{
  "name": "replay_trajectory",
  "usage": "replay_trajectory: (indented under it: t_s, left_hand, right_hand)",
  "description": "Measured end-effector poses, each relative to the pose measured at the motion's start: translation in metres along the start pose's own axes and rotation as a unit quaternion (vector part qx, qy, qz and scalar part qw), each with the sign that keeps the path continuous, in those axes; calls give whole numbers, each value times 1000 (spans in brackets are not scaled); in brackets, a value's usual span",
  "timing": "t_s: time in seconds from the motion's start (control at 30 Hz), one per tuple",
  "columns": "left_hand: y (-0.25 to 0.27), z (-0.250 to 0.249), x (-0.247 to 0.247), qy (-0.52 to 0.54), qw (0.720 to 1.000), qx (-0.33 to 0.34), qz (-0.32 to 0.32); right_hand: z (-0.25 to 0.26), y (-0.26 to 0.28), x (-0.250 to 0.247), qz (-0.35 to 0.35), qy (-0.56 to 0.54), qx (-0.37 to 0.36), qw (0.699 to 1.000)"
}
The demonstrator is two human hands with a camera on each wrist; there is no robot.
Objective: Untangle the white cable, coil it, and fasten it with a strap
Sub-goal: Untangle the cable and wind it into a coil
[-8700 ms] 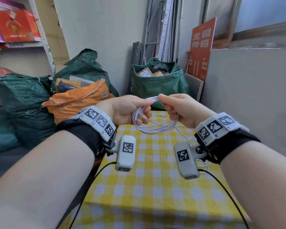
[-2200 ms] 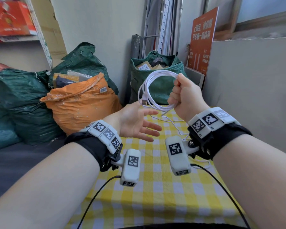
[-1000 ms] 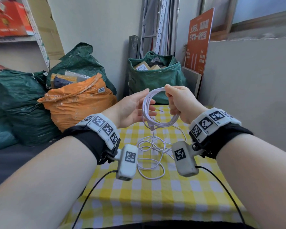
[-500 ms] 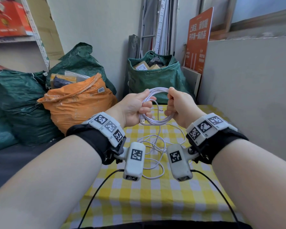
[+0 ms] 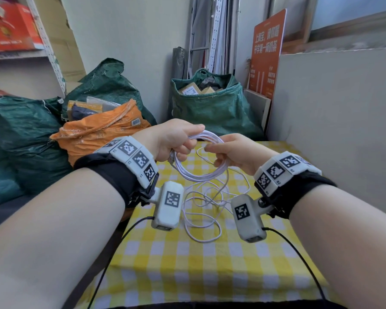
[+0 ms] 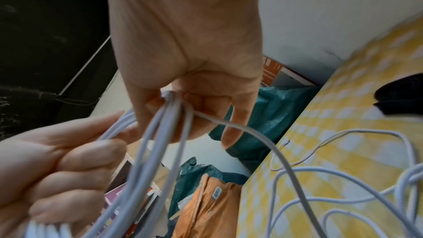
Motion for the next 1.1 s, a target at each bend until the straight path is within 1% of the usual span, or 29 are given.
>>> replay_trajectory:
  t_s: [0.1,0.2,0.37,0.47,0.57,0.67,0.77,0.9,0.97,1.03,1.1]
  left_hand:
    - [-1,-1,-4,-52,999,0,-10]
    - [-2,0,-6,-102,995,-10,-22]
    - [0,3,-7,-74,997,-23,15]
    - [0,8,-7,-34,998,-28,45]
    - [1,12,-7,0,997,-38,62]
    - [3,9,-7,23,997,-21,66]
    - [2,4,-5,27,998,-8,58]
    - [0,3,-5,-24,999,-20,9]
    - [-2,1,-7,-45,999,-15,-20]
    - [-3,-1,-9,-46,998,-8,-44]
    - [-3,-1,-11,-20,998,8,-59]
  right_hand:
    - [-8,1,-3,11,1,45,999]
    - [-9,3,-4,15,-68,61,996]
    - [-3,2,1,48,-234,48,970]
    - [3,1,4,33,-273,28,961]
    - [10,1,7,13,-253,1,967]
    - [16,2,9,3,-180,-22,983]
    - [22,3,14,11,-102,-44,994]
    - [25,4,16,14,-86,-55,995]
    - [22,4,13,-13,-90,-41,995]
    - [16,4,9,-36,-97,-22,994]
    - [12,3,8,-21,-120,-4,993]
Point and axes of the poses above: each hand's wrist, its own y-axis away from the middle knuckle, its own x-axis out of the palm, z = x × y, the point moved 5 cm from there along -y, towards the middle knuckle, and after that the axes turned 2 degrees about y, right-handed, at the moved point
